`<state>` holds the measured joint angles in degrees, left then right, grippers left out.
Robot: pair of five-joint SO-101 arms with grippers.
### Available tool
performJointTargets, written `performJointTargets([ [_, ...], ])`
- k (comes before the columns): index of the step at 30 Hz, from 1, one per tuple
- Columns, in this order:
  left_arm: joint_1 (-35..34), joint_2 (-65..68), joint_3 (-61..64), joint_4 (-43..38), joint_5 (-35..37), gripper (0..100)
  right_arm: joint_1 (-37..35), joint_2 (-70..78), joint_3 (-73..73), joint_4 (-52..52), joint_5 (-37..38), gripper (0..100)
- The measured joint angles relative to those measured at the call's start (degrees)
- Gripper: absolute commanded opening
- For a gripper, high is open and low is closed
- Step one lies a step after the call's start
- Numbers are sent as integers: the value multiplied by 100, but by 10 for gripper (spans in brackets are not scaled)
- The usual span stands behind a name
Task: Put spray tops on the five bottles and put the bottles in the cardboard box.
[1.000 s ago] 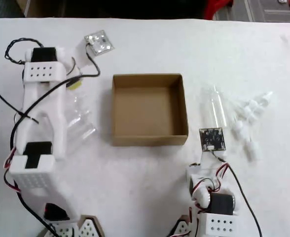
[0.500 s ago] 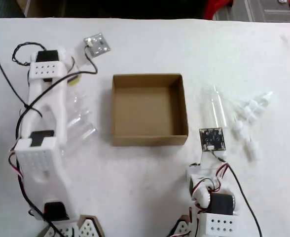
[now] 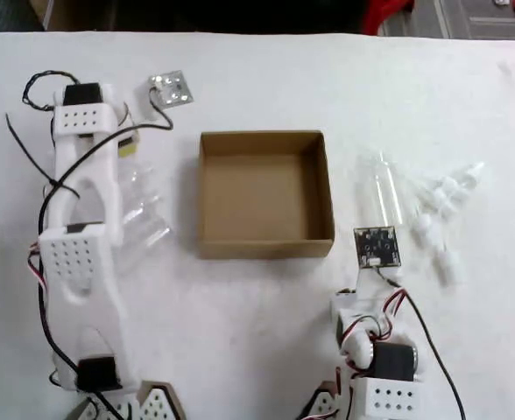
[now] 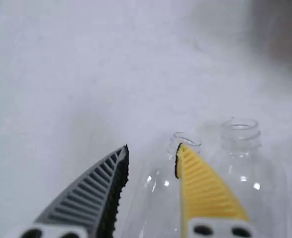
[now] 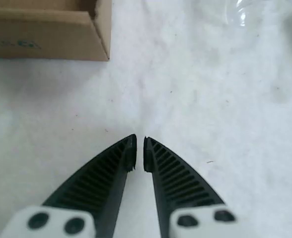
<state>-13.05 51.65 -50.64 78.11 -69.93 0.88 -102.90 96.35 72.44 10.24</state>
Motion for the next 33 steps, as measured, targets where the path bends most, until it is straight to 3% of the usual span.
performJointTargets([
  [14, 0, 791, -2268, 1697, -369, 157, 0, 0, 0, 0, 0, 16],
  [33, 18, 1213, -2382, 1820, -870, 157, 0, 0, 0, 0, 0, 16],
])
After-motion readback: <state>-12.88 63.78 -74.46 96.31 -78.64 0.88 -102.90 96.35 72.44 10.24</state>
